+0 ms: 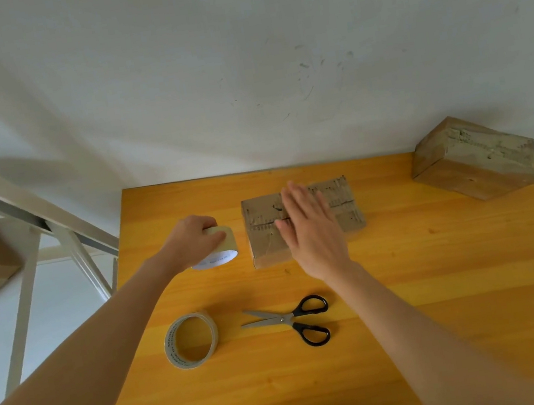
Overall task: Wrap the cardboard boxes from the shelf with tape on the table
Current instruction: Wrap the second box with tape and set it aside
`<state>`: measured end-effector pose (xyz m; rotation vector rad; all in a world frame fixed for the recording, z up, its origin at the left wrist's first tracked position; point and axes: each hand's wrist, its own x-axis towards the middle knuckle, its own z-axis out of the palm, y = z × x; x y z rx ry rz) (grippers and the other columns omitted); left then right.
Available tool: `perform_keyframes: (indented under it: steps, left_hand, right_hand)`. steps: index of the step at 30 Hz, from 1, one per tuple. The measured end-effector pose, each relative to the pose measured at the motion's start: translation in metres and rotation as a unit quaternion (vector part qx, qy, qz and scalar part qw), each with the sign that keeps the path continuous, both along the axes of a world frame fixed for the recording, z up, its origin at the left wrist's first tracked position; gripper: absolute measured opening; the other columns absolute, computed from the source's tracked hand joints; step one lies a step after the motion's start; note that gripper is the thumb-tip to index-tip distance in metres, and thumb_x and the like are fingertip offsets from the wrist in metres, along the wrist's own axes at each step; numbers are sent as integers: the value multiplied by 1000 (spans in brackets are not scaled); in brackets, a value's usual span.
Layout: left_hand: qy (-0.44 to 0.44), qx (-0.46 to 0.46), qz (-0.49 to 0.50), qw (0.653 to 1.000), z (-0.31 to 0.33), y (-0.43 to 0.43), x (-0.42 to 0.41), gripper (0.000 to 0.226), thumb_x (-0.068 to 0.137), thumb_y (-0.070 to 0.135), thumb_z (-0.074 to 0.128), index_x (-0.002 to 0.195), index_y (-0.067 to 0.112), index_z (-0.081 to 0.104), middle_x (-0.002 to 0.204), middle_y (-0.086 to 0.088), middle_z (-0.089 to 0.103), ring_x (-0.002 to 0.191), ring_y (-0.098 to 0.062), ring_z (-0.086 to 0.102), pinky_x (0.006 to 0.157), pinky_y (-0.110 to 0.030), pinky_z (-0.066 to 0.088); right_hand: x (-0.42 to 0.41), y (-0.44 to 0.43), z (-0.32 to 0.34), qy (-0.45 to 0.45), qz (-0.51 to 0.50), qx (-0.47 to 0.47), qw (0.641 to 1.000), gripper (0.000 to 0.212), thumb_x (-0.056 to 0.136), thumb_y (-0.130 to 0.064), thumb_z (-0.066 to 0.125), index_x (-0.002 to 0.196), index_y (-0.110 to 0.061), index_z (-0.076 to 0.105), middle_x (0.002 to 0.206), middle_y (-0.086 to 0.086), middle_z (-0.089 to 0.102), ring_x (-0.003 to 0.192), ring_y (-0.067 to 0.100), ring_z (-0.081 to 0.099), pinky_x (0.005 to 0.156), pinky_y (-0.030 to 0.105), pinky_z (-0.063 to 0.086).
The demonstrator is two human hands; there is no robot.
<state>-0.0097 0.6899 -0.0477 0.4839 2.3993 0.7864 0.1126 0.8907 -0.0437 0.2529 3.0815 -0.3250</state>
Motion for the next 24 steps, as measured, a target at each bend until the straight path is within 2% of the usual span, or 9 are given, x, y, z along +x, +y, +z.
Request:
perform_keyframes:
  steps: [3, 8, 17, 21, 24]
  left_hand:
    - [-29, 20, -1, 999, 4, -4, 1, 15, 67, 34, 48, 67, 21, 56, 70, -5, 55, 64, -19, 46, 56, -29, 33]
    - [-32, 26, -15, 999, 5, -7, 0, 3, 85, 20, 62, 82, 20, 64, 81, -3, 61, 75, -18, 53, 58, -27, 39]
    - [-60, -3, -51, 997, 10, -11, -12, 20, 92, 22, 54, 97, 13, 71, 87, -1, 65, 81, -21, 56, 65, -30, 43]
    - [-52, -39, -72, 995, 12, -2, -15, 25, 92, 25, 53, 105, 12, 71, 101, -7, 67, 93, -26, 59, 73, -34, 46]
    - [-26, -56, -98, 993, 12, 3, -13, 31, 92, 27, 52, 117, 15, 65, 120, -5, 64, 108, -25, 57, 88, -34, 45]
  right_hand:
    - [0, -24, -1, -14, 85, 23, 996, 66, 99, -53, 12, 151, -14, 4, 156, 1, -10, 145, 15, -10, 118, 35, -9]
    - [-3, -44, -15, -48, 137, 34, 989, 67, 100, -49, 27, 152, -19, -3, 158, 0, -16, 145, 15, -15, 120, 38, -4]
    - [-5, -45, -18, -42, 148, 45, 987, 61, 101, -37, 34, 153, -16, 9, 160, 2, -5, 147, 17, -6, 120, 37, 1]
    - [-5, -44, -17, -40, 147, 39, 988, 61, 101, -37, 35, 153, -17, 9, 160, 1, -5, 147, 17, -6, 120, 37, 1]
    - [-5, -44, -16, -29, 148, 31, 988, 63, 101, -37, 37, 153, -16, 9, 160, 1, -4, 146, 16, -6, 120, 37, 3]
